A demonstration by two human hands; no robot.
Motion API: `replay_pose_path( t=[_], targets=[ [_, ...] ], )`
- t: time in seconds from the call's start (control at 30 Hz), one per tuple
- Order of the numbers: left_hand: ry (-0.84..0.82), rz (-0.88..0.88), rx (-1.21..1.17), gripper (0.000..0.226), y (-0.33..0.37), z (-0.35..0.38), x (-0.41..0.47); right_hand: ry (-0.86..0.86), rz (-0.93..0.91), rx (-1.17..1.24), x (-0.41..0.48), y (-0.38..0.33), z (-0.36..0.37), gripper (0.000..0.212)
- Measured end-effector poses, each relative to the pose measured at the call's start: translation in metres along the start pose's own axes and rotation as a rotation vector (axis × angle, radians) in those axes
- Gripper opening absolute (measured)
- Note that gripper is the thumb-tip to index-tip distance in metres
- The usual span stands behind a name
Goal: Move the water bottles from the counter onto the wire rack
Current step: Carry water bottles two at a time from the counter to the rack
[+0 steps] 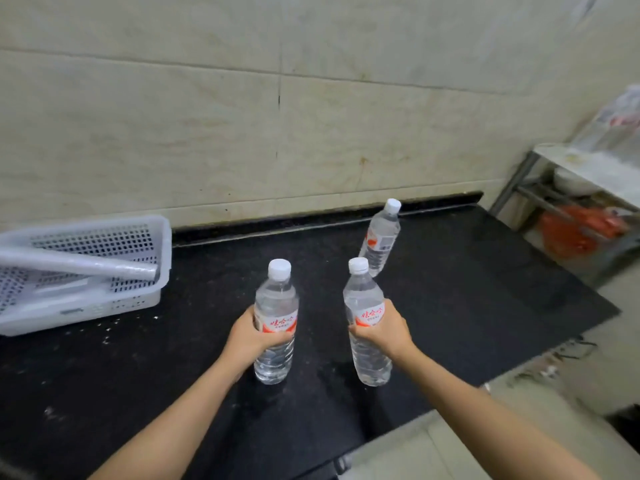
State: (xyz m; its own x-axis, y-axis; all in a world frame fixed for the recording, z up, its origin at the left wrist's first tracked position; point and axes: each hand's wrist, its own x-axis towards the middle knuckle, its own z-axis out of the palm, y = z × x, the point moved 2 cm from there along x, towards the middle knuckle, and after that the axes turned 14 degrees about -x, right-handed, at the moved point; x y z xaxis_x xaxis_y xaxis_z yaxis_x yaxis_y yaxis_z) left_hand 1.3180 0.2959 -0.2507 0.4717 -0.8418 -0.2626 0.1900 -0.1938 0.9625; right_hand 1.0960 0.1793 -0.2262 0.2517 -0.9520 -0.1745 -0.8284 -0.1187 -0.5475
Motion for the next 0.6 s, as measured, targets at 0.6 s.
replay_pose_path(
  t=[0.6],
  targets=[
    [-0.447, 0.083, -0.141, 0.041, 0.028, 0.275, -0.144, 0.464, 0.177, 0.149, -0.179, 0.212, -0.218, 0.04]
  ],
)
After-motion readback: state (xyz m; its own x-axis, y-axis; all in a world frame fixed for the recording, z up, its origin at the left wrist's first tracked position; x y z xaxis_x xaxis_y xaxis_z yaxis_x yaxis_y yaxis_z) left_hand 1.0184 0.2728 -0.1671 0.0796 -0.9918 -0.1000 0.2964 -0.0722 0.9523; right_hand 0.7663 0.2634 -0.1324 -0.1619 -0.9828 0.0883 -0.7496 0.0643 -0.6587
